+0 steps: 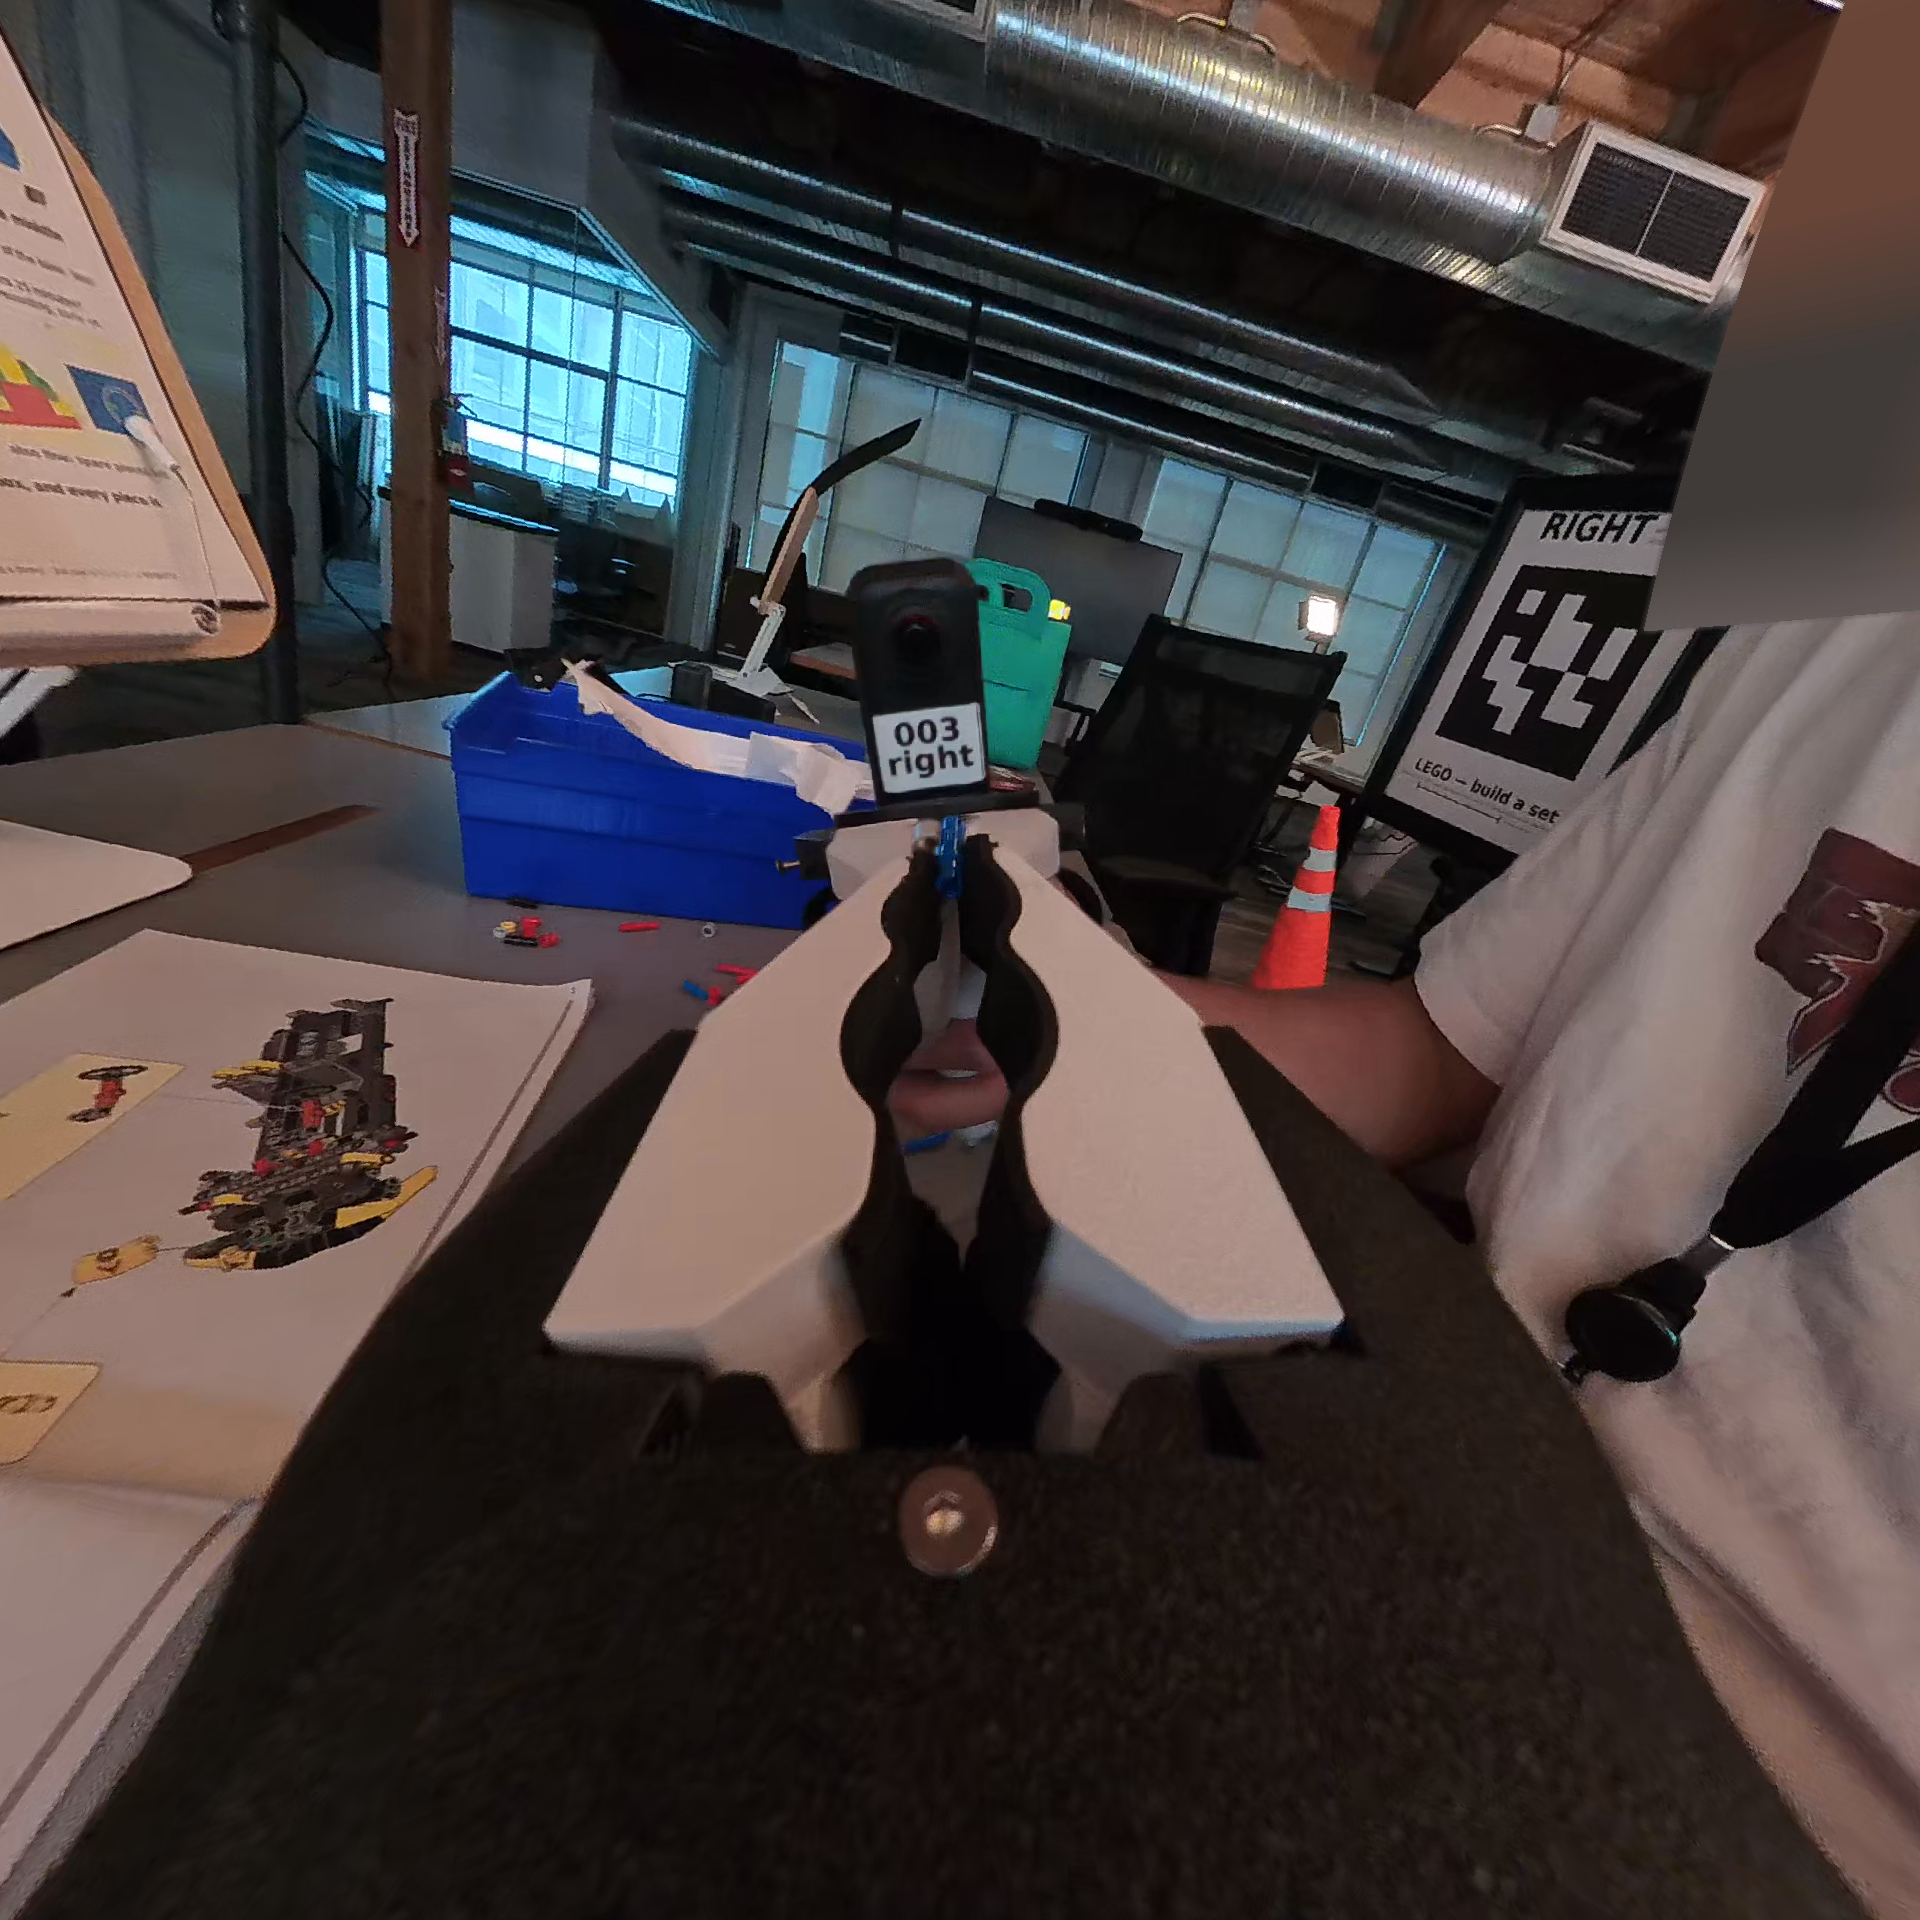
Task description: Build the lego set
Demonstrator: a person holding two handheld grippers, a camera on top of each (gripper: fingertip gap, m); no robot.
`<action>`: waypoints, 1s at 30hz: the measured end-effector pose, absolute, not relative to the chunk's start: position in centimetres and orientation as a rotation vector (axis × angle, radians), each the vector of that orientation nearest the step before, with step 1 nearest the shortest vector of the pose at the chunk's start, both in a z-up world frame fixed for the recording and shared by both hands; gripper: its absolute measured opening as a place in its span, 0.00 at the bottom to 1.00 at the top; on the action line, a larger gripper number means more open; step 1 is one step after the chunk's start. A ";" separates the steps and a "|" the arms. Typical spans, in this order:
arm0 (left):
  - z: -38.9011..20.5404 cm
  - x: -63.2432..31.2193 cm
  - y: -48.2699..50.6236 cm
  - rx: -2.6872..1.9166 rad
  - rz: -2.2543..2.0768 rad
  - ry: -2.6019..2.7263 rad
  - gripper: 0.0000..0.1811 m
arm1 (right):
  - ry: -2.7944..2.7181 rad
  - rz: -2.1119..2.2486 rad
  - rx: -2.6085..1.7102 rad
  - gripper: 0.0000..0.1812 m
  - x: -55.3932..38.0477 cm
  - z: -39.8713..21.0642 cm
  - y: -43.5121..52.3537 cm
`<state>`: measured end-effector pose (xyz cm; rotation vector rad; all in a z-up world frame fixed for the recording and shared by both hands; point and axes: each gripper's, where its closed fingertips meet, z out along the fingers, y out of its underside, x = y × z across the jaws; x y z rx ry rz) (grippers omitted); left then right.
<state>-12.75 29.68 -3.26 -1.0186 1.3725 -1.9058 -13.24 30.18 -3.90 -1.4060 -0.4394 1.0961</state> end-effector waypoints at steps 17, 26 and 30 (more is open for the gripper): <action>-4.7 -12.7 30.4 -1.048 -1.702 1.442 0.02 | -0.431 1.153 -1.446 0.00 -13.3 -4.9 30.4; -5.3 -12.5 30.5 -1.035 -1.577 1.476 0.02 | -0.426 1.180 -1.472 0.00 -13.2 -5.2 30.3; -5.5 -12.6 30.5 -1.036 -1.561 1.492 0.02 | -0.425 1.172 -1.482 0.00 -13.2 -5.5 30.4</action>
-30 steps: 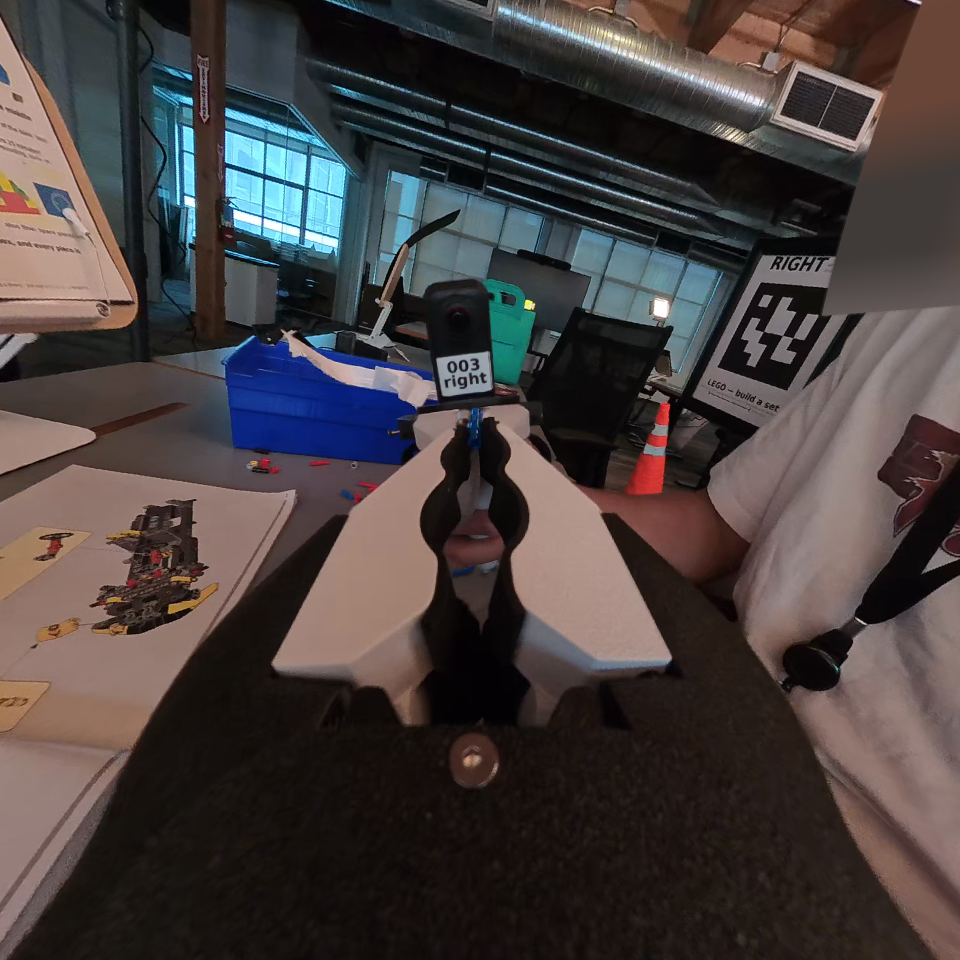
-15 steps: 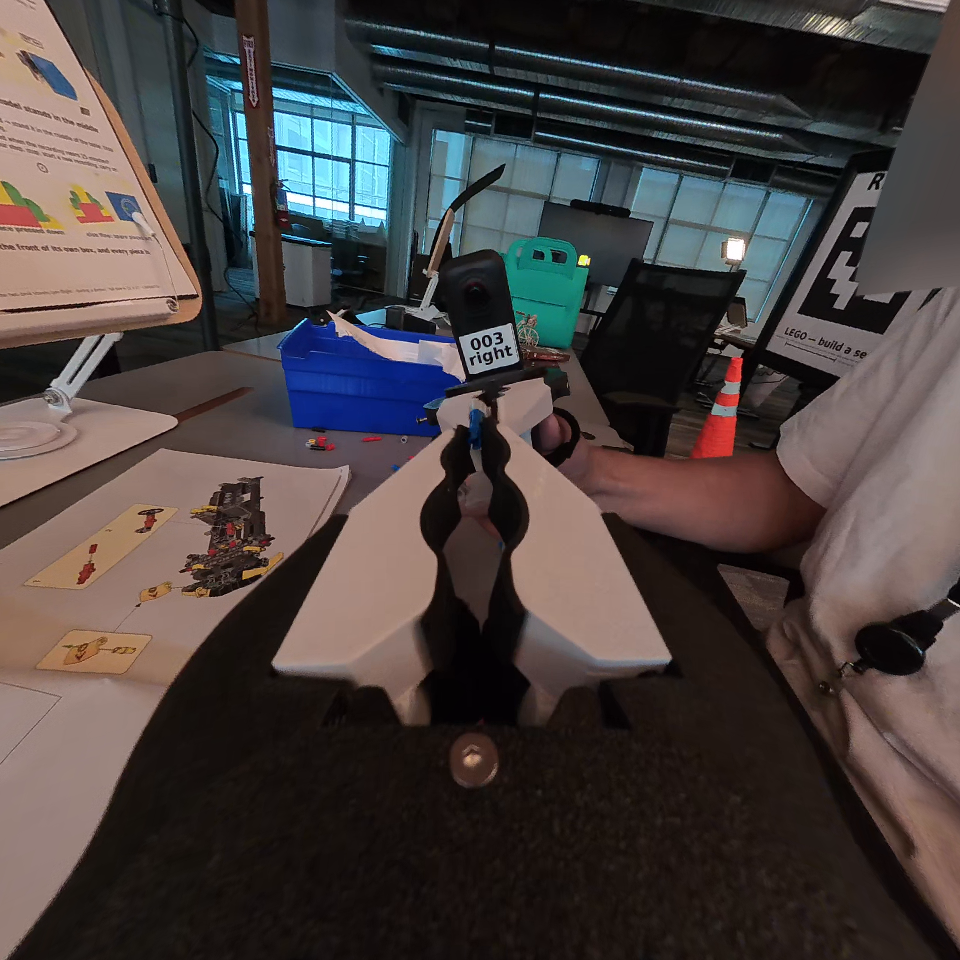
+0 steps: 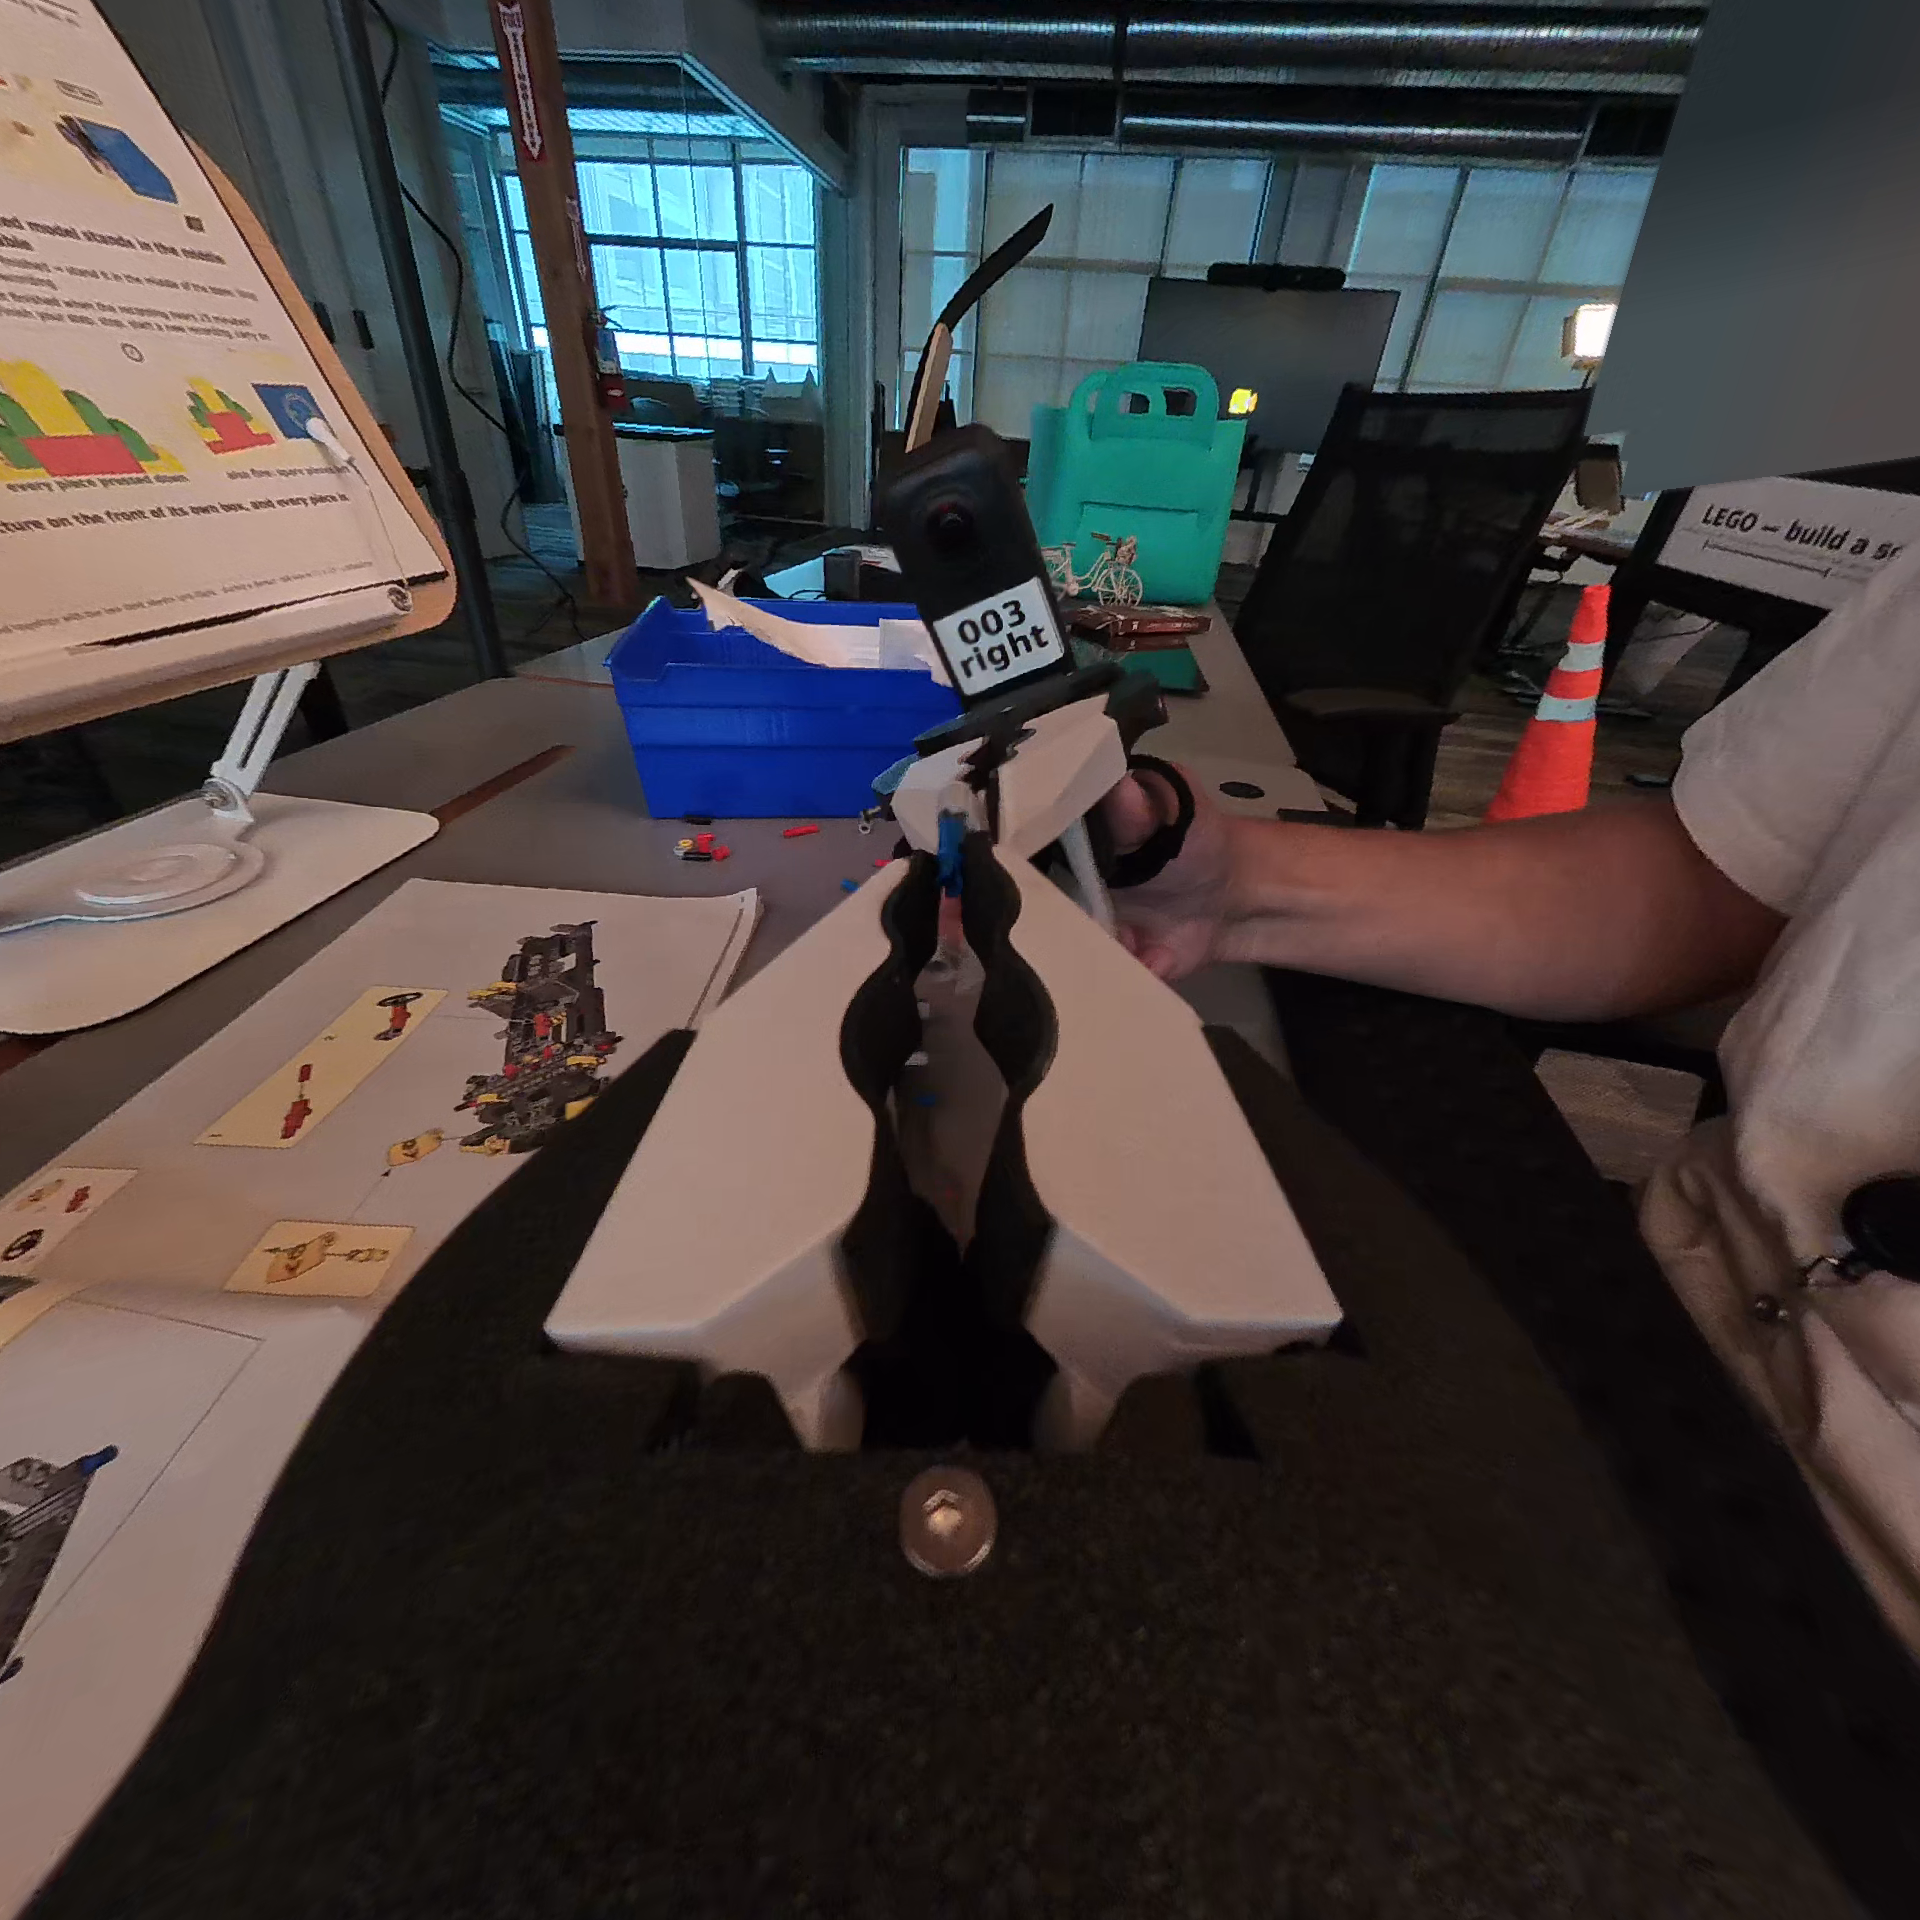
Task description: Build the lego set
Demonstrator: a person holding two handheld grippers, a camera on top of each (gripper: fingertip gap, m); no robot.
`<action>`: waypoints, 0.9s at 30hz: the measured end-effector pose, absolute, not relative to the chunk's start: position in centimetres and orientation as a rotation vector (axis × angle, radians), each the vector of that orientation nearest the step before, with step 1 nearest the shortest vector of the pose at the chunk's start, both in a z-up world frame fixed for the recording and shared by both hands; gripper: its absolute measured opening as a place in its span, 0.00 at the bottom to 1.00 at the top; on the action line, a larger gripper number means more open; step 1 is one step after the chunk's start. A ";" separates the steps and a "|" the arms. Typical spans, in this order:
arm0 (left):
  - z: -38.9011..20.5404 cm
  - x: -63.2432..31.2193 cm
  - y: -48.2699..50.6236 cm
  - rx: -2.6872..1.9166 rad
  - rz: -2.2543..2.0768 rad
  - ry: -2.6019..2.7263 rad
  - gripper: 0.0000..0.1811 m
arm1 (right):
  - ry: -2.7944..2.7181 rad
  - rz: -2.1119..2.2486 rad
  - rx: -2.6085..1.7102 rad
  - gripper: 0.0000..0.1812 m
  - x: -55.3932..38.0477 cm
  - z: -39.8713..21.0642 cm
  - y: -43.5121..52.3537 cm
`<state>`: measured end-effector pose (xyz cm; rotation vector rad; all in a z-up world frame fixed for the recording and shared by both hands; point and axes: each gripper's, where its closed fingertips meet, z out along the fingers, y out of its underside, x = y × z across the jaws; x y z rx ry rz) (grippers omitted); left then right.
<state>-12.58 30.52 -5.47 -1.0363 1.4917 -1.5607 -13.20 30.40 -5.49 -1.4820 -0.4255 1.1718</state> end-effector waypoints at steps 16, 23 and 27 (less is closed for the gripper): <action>-6.5 -12.6 30.3 -1.079 -1.585 1.555 0.02 | -0.465 1.167 -1.562 0.00 -13.2 -6.7 30.2; -7.7 -13.0 29.9 -1.135 -1.648 1.629 0.02 | -0.625 0.953 -1.657 0.00 -13.6 -8.7 29.9; -7.9 -13.4 29.6 -1.147 -1.724 1.659 0.02 | -0.705 0.845 -1.645 0.00 -13.8 -8.9 29.7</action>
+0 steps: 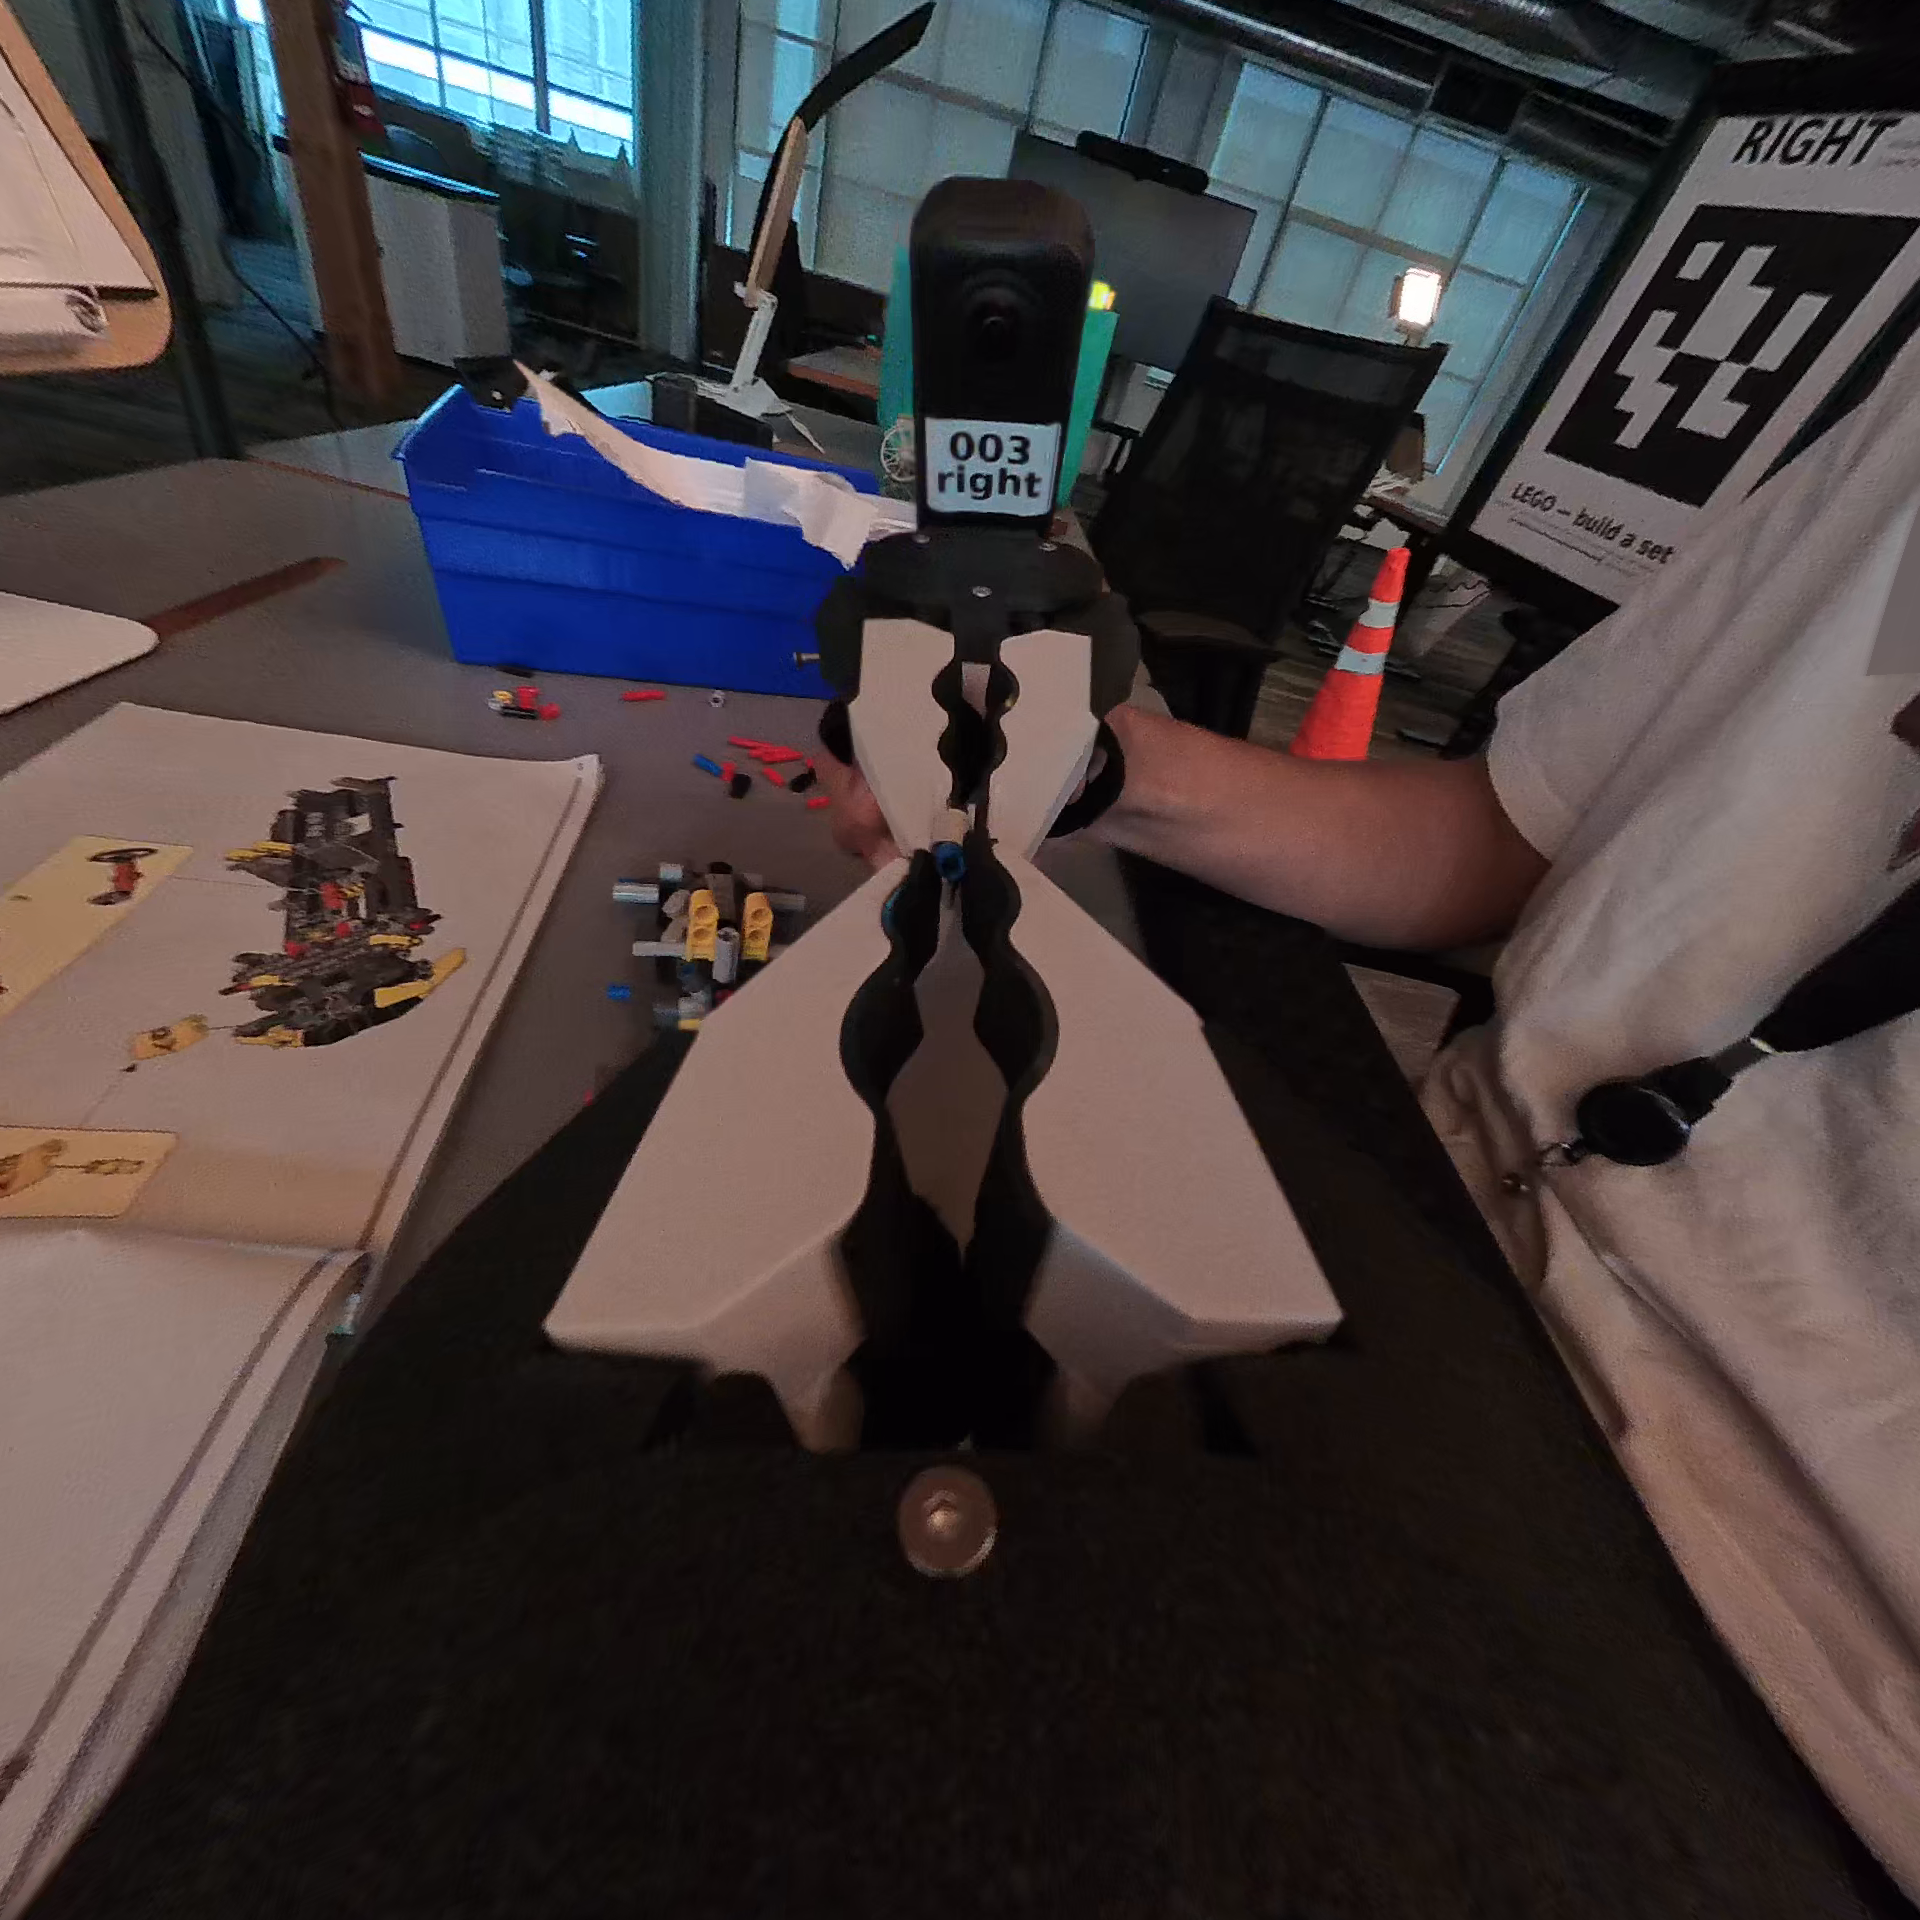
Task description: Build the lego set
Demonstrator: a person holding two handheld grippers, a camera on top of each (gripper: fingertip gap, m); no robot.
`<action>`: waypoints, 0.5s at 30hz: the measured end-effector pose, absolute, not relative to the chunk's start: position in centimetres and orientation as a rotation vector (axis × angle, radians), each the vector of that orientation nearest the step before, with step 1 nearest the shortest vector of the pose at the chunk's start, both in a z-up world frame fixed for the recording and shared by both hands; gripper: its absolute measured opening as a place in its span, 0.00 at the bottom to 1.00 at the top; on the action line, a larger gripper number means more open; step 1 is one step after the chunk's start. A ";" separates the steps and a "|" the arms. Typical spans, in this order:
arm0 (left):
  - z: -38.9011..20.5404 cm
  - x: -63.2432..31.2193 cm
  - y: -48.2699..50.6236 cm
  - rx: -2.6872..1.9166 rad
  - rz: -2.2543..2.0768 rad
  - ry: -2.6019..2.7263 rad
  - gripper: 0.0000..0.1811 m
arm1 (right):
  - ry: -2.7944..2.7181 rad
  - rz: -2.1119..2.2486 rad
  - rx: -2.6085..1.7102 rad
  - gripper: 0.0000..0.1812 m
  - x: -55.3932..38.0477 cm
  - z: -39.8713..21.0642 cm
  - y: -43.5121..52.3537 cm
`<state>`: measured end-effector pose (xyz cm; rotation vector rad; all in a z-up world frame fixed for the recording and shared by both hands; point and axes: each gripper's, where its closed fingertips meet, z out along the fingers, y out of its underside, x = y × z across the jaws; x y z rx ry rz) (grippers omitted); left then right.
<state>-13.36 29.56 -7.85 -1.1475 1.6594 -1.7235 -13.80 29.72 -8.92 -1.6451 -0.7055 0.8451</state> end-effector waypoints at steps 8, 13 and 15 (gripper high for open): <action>-5.8 -14.0 29.3 -1.114 -1.980 1.542 0.02 | -0.716 0.694 -1.456 0.01 -14.3 -6.6 29.8; -6.0 -13.7 29.0 -1.121 -2.007 1.539 0.02 | -0.708 0.652 -1.442 0.01 -14.0 -6.3 29.8; -6.3 -13.7 29.1 -1.129 -1.995 1.546 0.02 | -0.727 0.621 -1.458 0.01 -13.9 -6.6 29.8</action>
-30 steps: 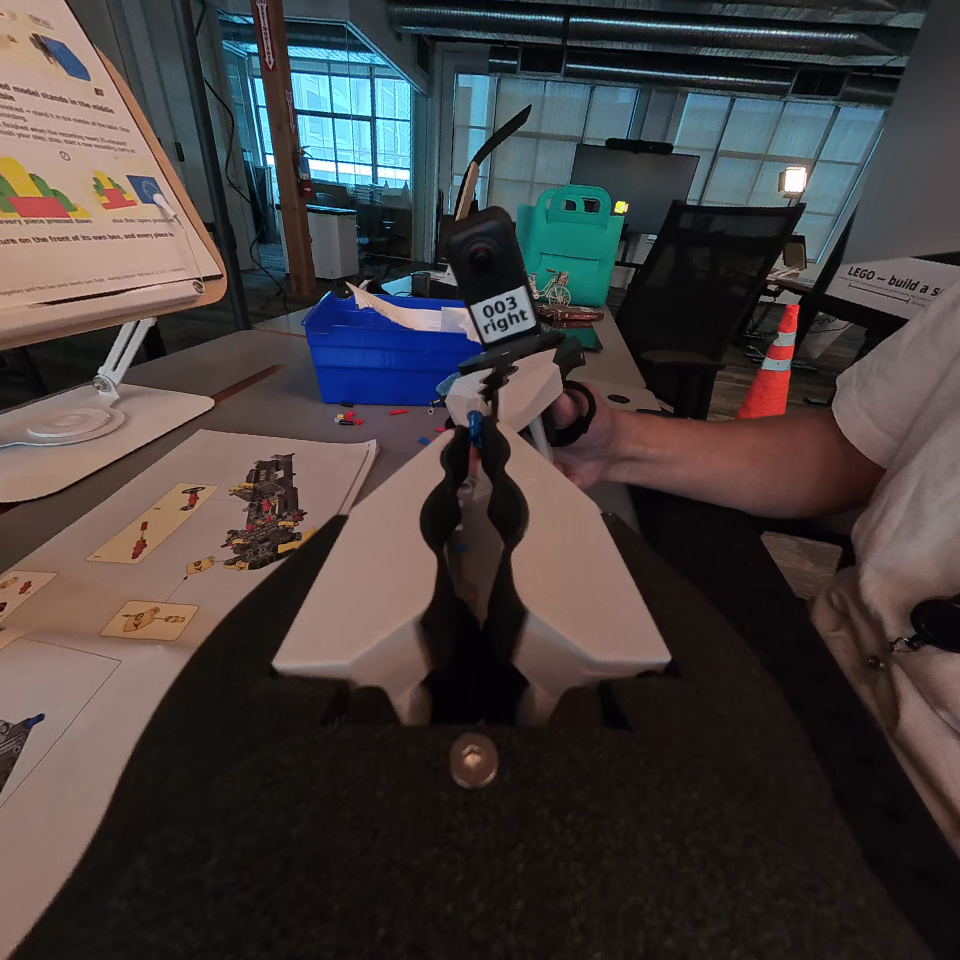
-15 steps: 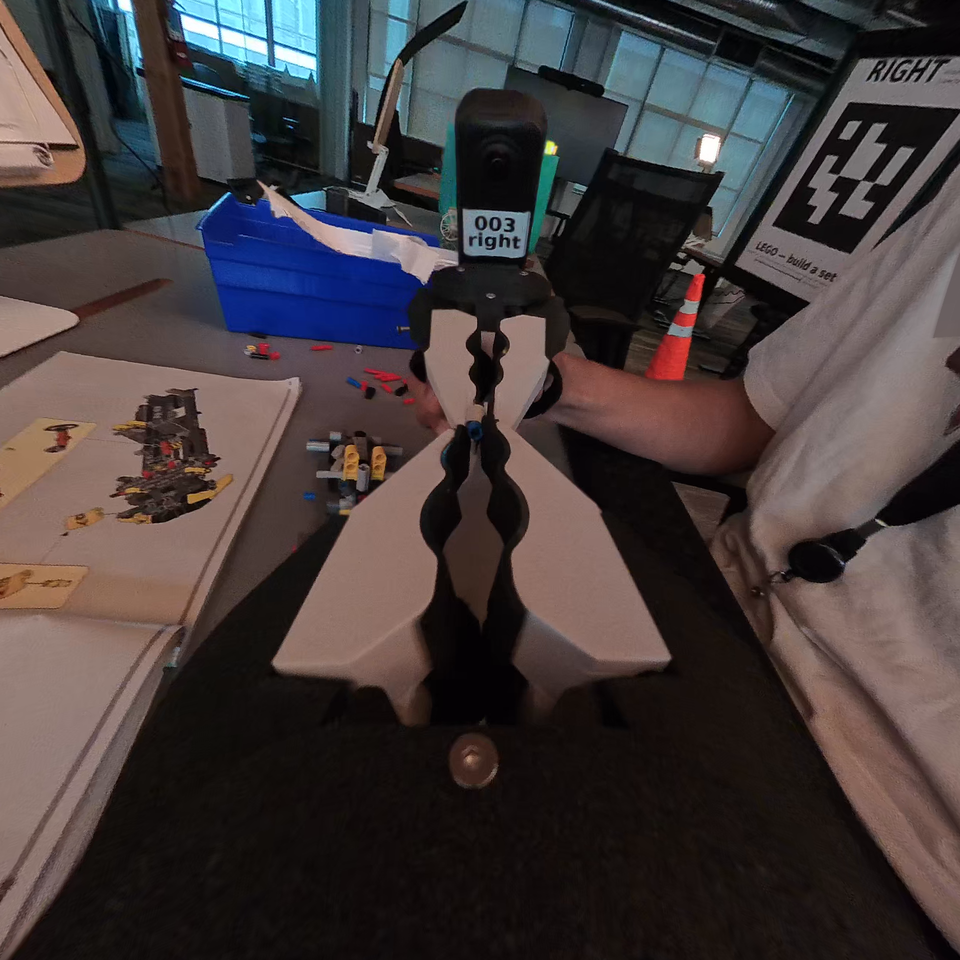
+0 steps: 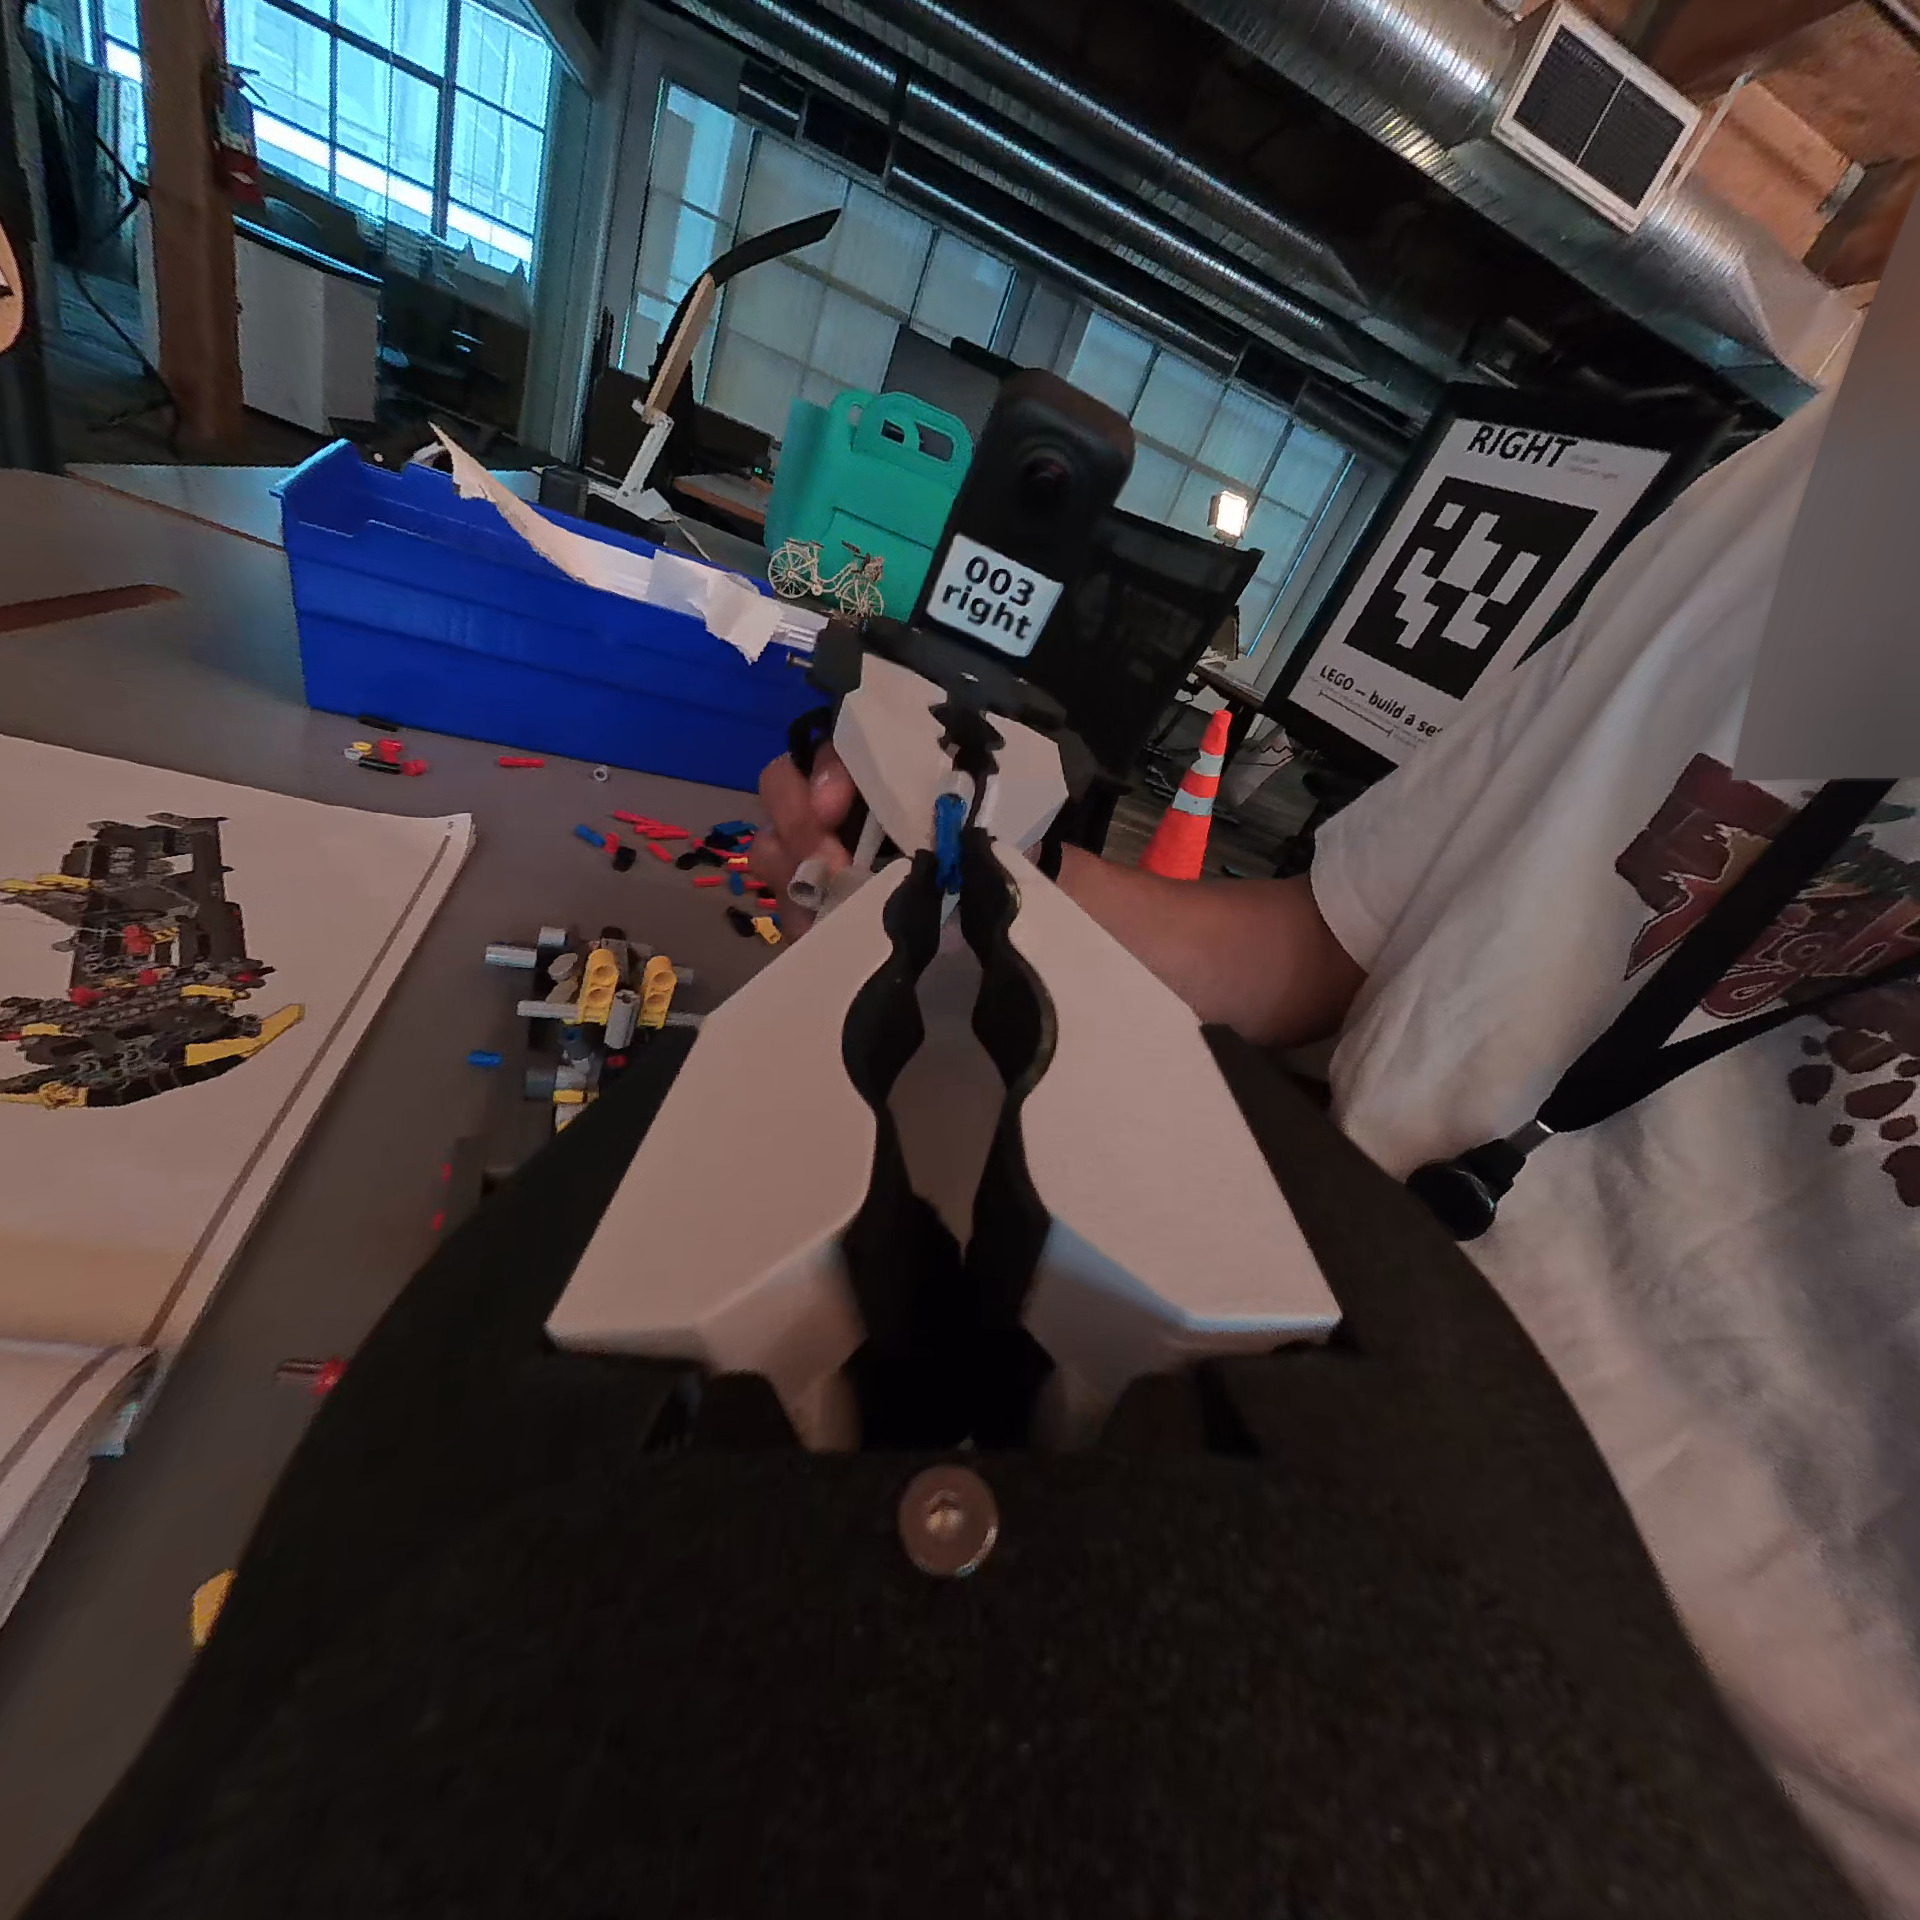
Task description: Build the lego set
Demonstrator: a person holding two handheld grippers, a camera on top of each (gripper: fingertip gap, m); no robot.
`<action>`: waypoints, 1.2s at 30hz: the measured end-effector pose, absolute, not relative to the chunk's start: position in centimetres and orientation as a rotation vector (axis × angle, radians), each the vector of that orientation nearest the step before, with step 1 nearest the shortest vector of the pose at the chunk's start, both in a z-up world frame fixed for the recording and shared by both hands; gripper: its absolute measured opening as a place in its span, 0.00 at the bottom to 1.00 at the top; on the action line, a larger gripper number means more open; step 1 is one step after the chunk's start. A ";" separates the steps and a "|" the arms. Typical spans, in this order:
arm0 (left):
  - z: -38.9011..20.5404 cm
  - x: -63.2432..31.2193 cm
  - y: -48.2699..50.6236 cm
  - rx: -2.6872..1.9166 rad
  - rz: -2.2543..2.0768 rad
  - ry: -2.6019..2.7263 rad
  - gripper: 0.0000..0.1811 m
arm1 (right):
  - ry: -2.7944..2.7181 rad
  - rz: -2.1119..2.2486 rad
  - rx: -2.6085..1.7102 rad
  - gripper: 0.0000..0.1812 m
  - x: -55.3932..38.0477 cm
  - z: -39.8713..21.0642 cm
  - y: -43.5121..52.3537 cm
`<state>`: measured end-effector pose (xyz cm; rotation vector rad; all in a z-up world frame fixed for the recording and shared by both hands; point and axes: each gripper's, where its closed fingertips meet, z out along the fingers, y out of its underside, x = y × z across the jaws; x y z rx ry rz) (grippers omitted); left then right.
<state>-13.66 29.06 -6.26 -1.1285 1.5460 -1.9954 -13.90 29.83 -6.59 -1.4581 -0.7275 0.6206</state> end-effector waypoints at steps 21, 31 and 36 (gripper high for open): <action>-13.2 -15.4 28.5 -1.185 -1.381 2.081 0.01 | -0.886 0.769 -1.774 0.01 -15.0 -12.3 28.7; -18.8 -25.6 32.6 -1.407 -0.372 2.453 0.01 | -0.688 0.723 -1.680 0.00 -12.7 -9.5 30.7; -19.1 -31.3 36.8 -1.361 0.280 2.641 0.01 | -0.710 0.680 -1.710 0.00 -13.3 -10.1 30.8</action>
